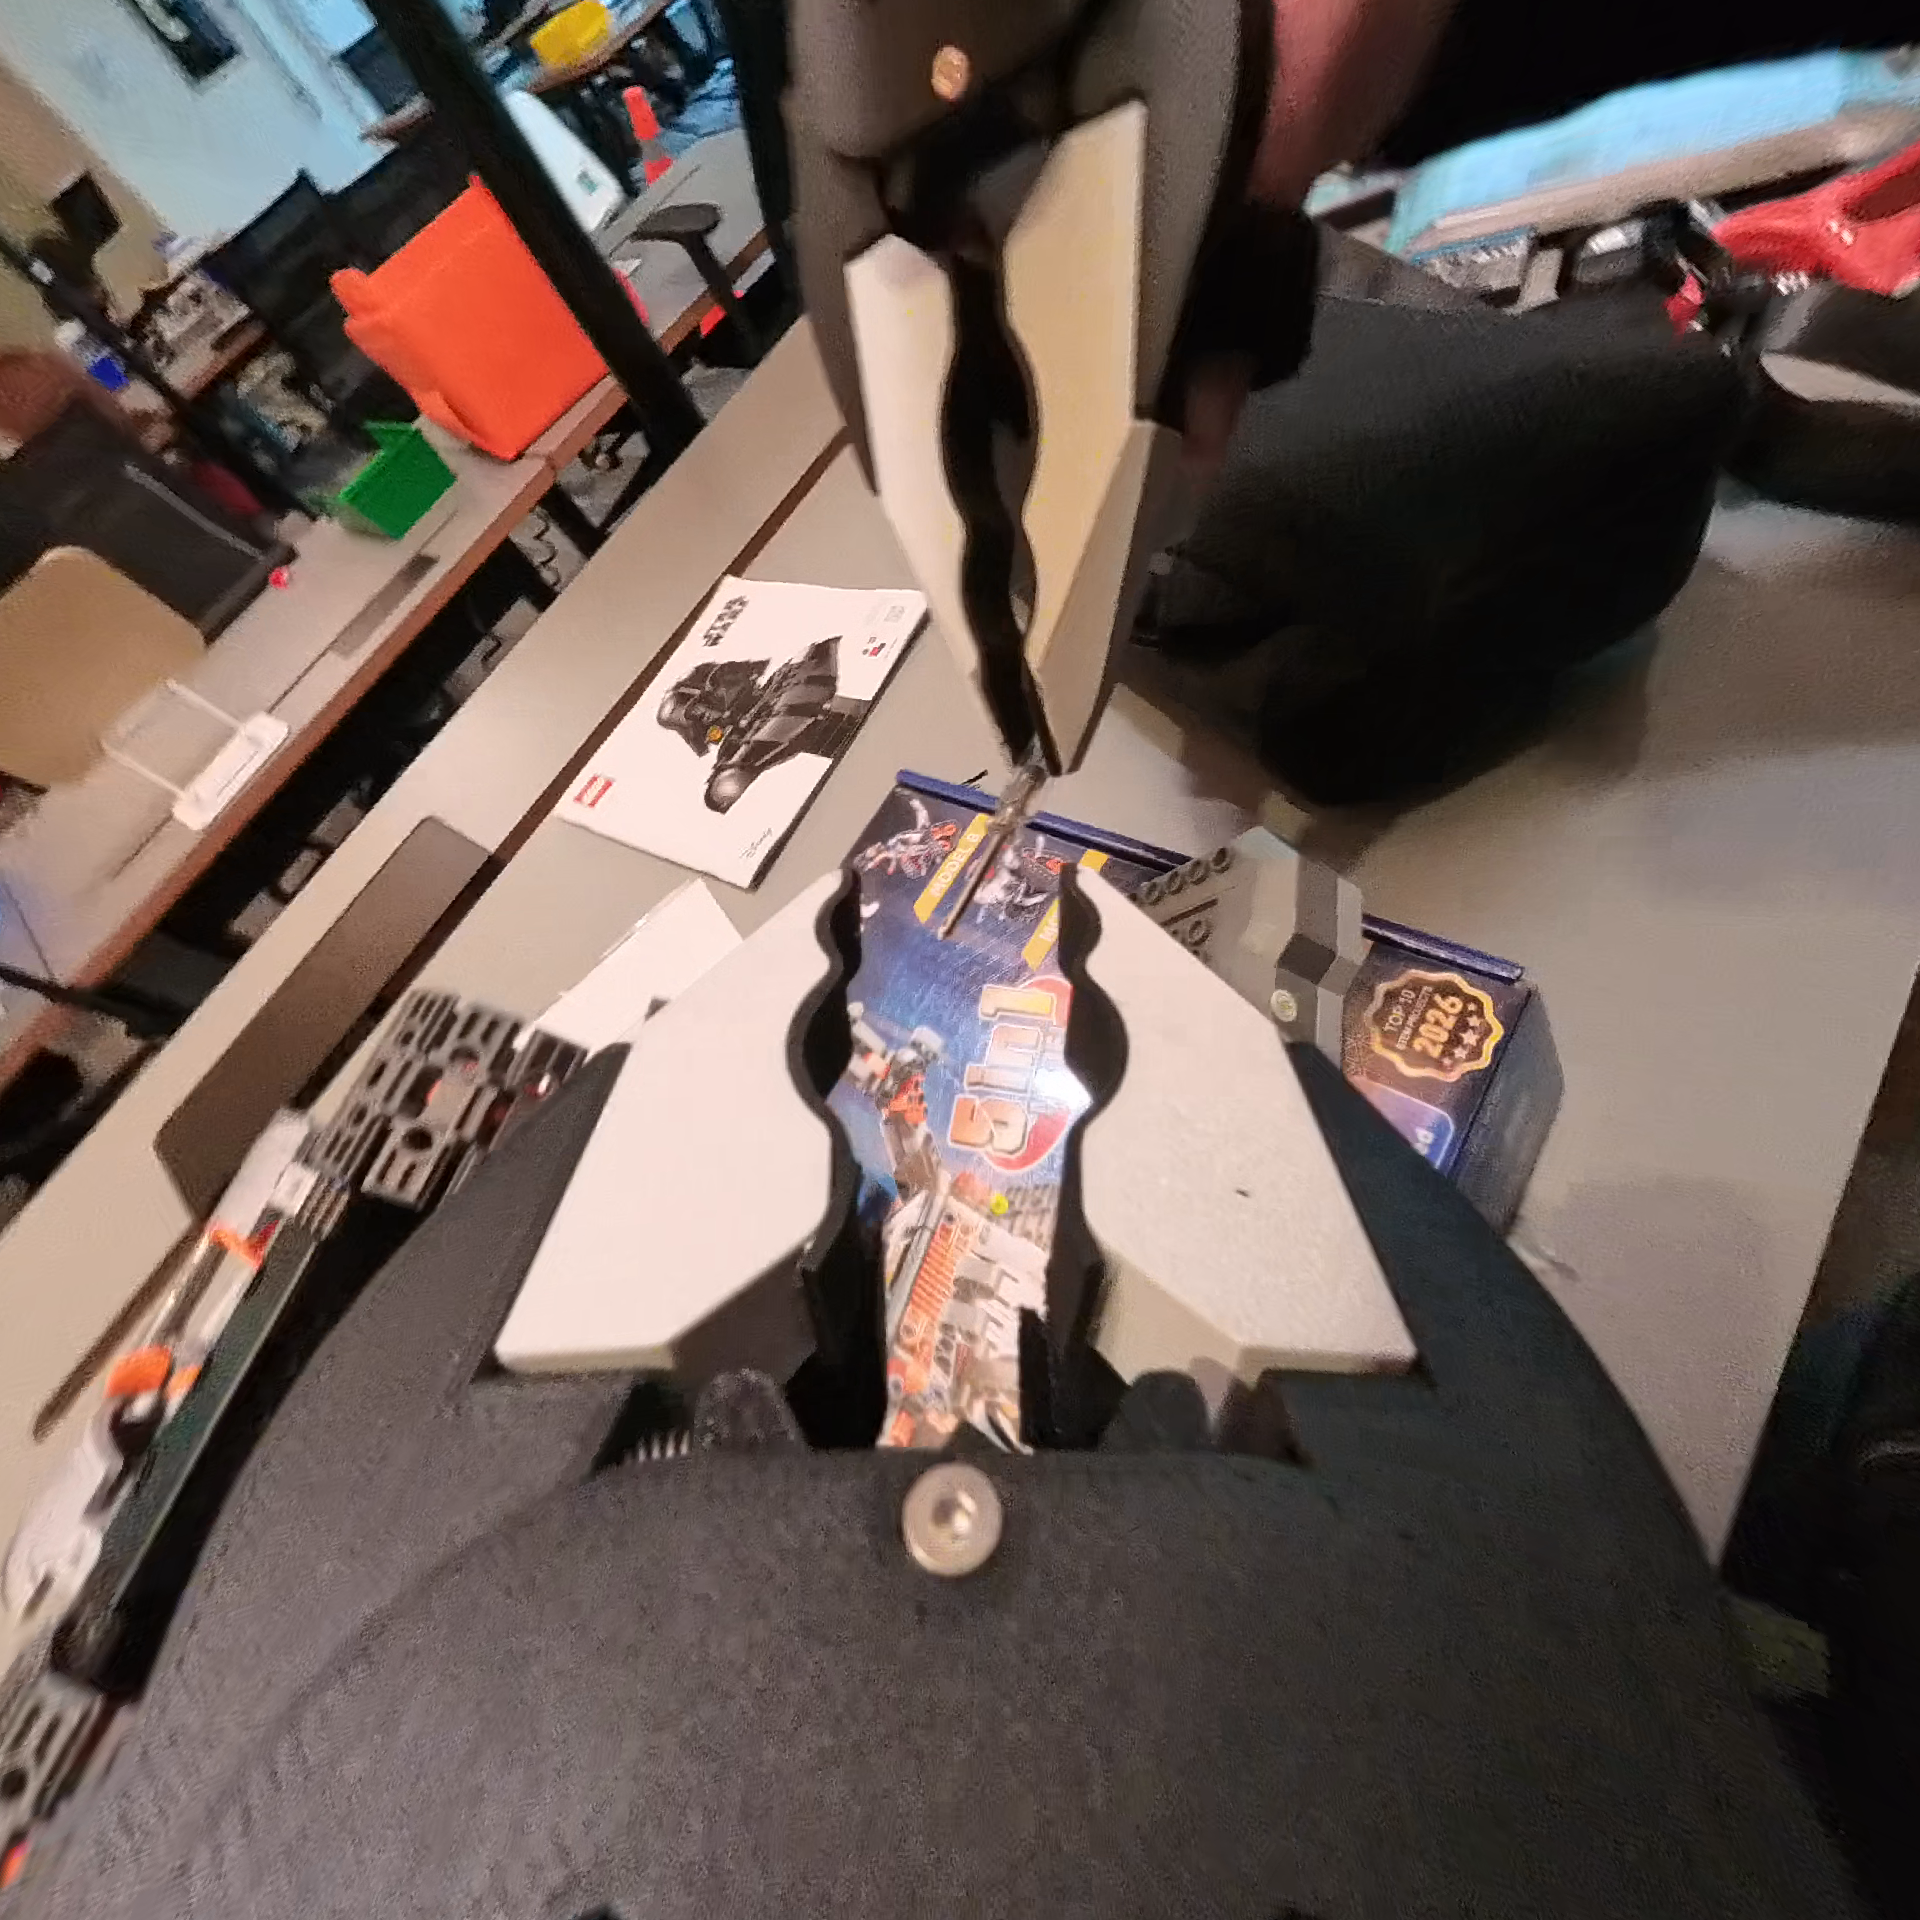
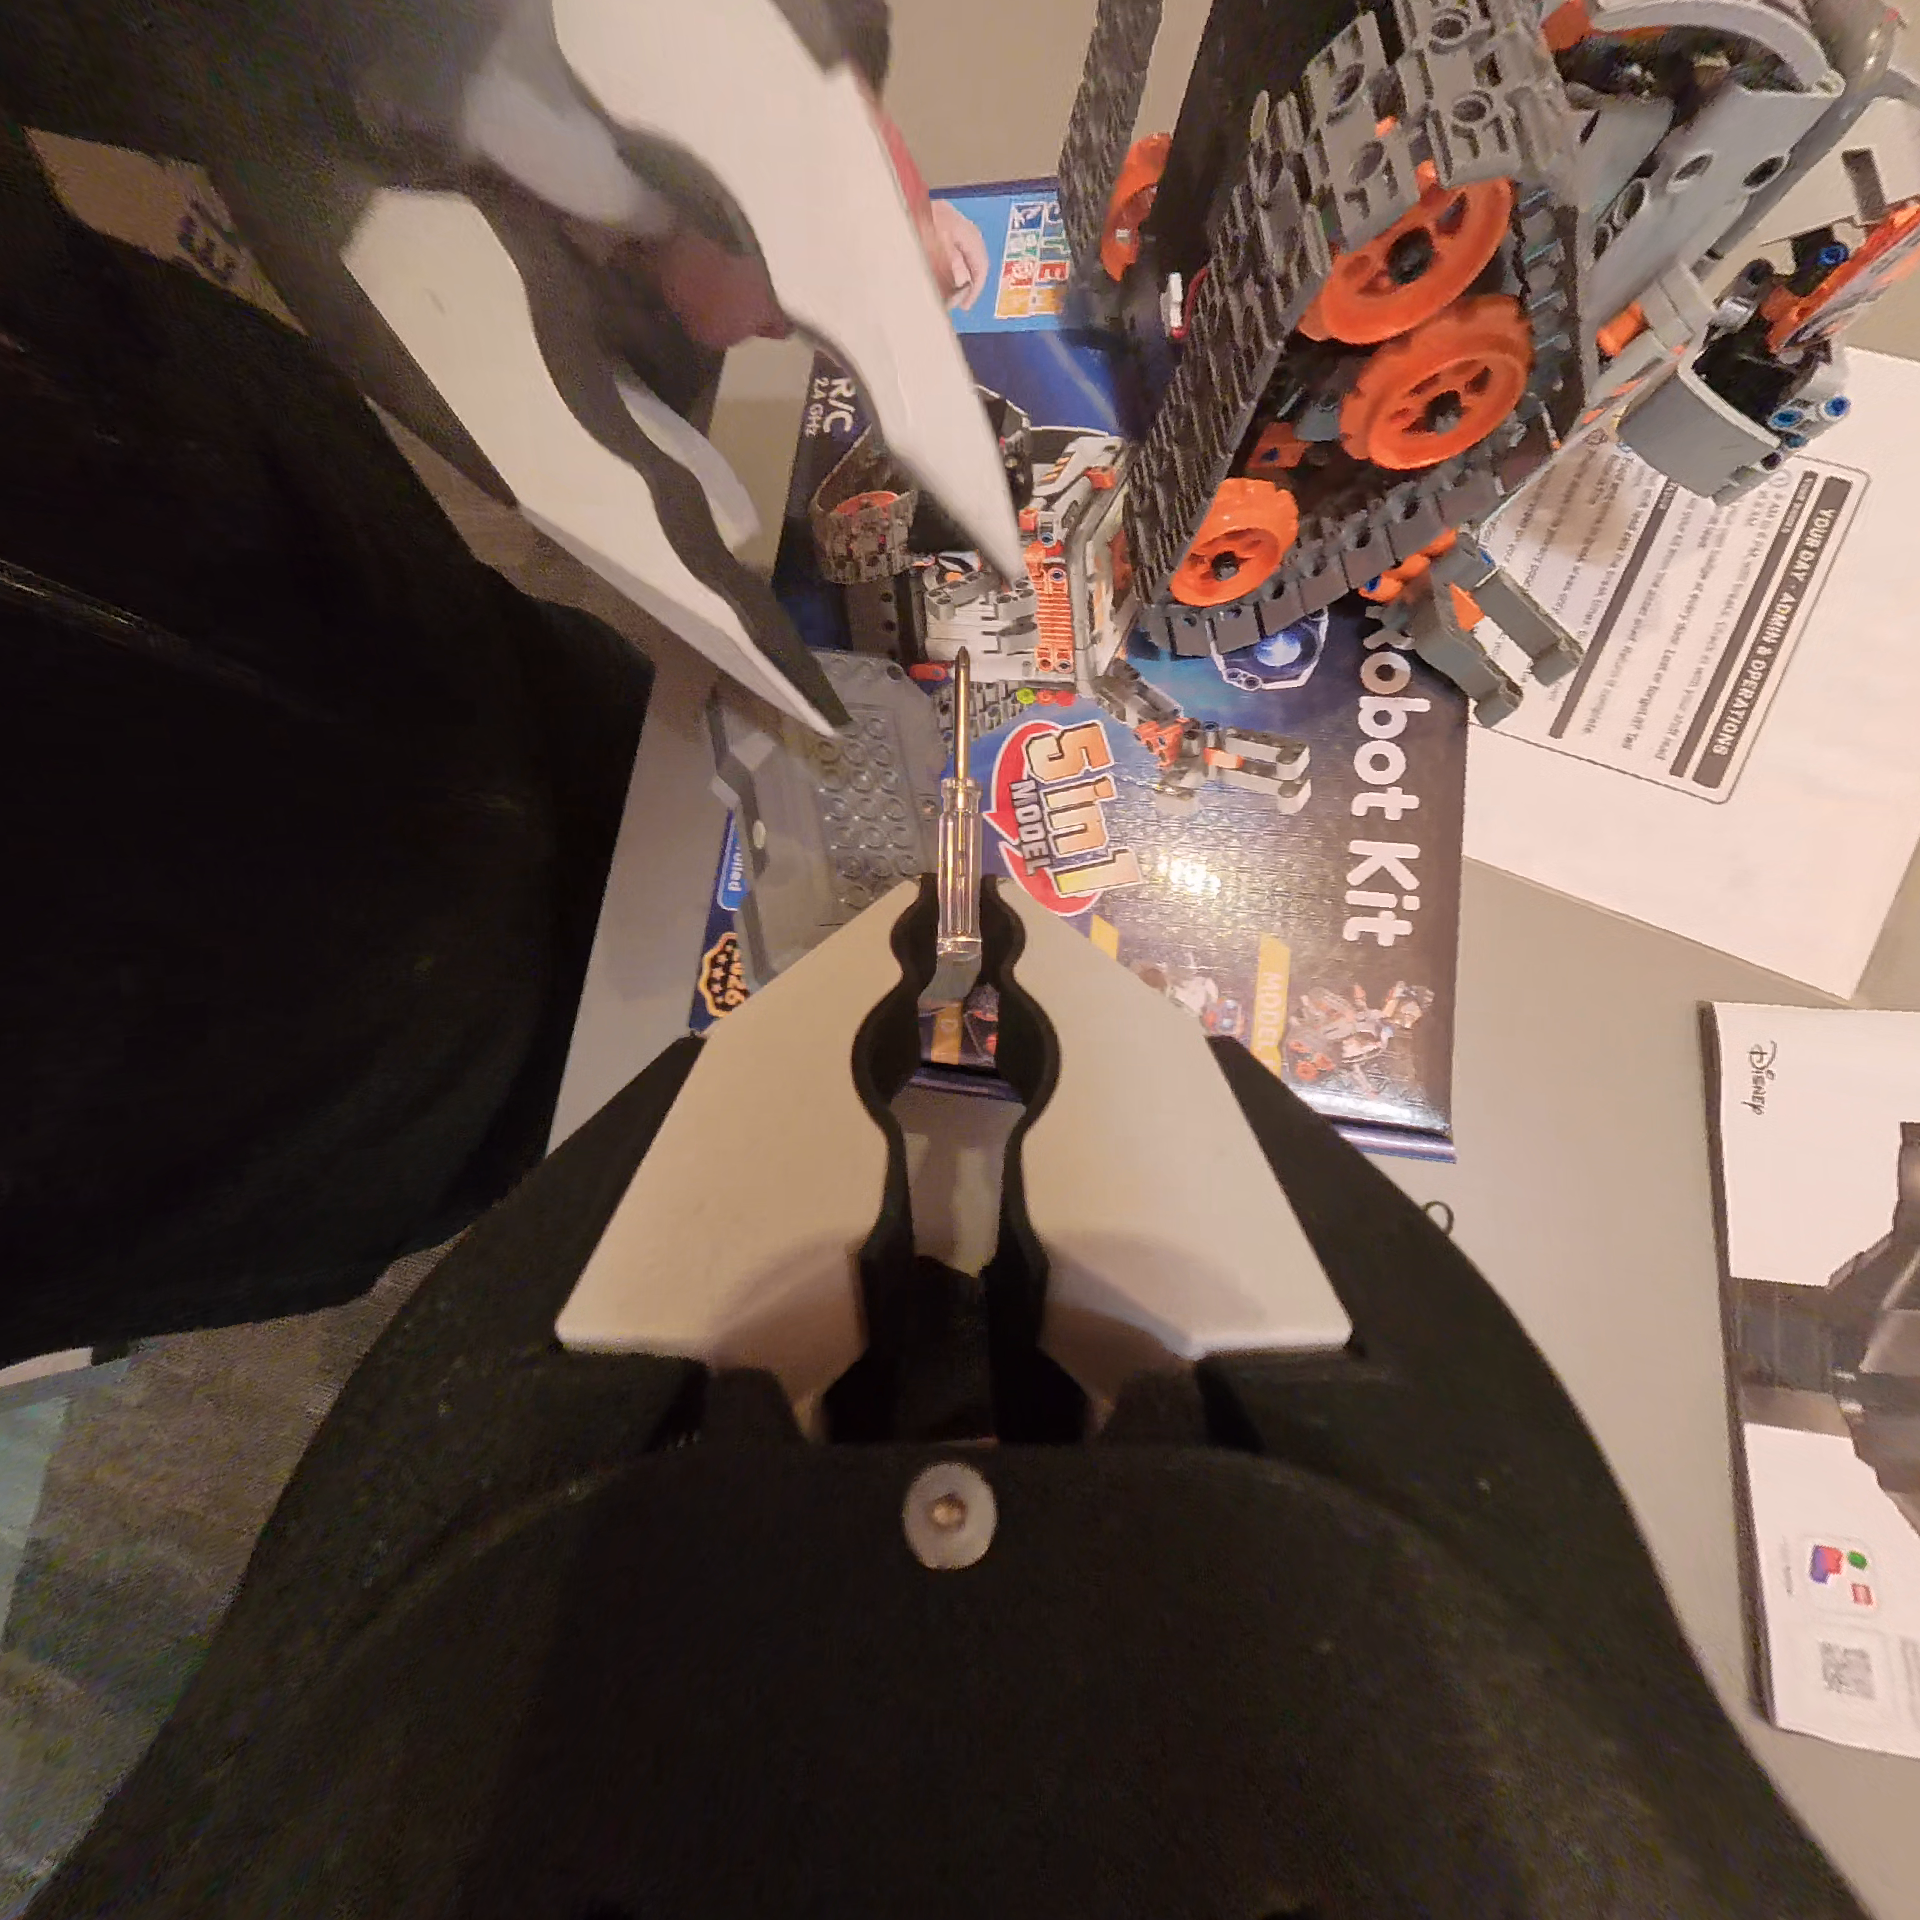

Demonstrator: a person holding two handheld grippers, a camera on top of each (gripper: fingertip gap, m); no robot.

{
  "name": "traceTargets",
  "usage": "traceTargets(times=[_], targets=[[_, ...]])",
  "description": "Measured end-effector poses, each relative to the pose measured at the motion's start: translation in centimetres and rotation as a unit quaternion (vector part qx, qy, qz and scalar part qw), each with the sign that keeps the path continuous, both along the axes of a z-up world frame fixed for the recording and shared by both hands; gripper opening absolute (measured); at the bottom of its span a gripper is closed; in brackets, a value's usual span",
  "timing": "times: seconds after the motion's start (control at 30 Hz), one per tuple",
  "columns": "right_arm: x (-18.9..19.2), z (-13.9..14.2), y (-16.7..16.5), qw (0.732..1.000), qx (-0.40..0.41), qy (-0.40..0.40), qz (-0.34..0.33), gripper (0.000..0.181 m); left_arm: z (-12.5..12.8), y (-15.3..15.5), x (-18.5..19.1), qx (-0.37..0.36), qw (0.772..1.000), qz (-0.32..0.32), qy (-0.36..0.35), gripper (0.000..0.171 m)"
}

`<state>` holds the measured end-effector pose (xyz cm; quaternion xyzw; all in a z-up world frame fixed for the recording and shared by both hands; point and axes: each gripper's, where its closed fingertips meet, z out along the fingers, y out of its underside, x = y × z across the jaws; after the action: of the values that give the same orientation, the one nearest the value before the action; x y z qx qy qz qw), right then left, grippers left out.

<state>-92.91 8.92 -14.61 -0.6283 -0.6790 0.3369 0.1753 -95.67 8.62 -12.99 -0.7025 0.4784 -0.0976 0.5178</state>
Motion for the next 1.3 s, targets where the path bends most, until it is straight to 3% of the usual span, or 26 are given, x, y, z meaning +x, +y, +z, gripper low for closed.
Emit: traceTargets(times=[0.07, 0.13, 0.3, 0.67, 0.77, 0.97, 1.27, 1.3], targets=[[0.0, 0.6, -0.8, 1.000, -0.016, 0.005, 0.004, 0.005, -0.4, 0.0, 0.6, 0.006, 1.000, -0.019, 0.015, 0.026], [0.0, 1.0, -1.1, 0.999, -0.033, 0.016, -0.004, 0.005, -0.4, -0.1, 1.1, 0.019, 0.999, -0.039, 0.024, 0.005], [0.1, 1.6, -0.6, 0.997, -0.057, 0.040, -0.034, 0.006, -0.5, -0.3, 1.6, 0.014, 0.998, -0.057, 0.011, 0.001], [-1.0, 3.2, 1.0, 0.983, -0.120, 0.115, -0.081, 0.008, 0.3, 0.7, 1.0, -0.008, 0.998, -0.033, -0.056, 0.000], [-1.2, 3.5, 1.4, 0.975, -0.155, 0.131, -0.094, 0.023, 0.8, 1.1, 0.7, -0.017, 0.996, -0.020, -0.081, 0.000], [-1.5, 4.3, 1.1, 0.973, -0.151, 0.163, -0.067, 0.015, 2.0, 0.7, 0.8, -0.045, 0.987, -0.038, -0.151, 0.000], [-1.3, 4.7, 0.1, 0.978, -0.132, 0.161, -0.020, 0.006, 1.8, 0.3, 1.4, -0.064, 0.984, -0.043, -0.160, 0.000], [-1.2, 4.5, 0.2, 0.979, -0.129, 0.154, -0.018, 0.006, 1.5, 0.4, 1.1, -0.079, 0.984, -0.036, -0.157, 0.008]])
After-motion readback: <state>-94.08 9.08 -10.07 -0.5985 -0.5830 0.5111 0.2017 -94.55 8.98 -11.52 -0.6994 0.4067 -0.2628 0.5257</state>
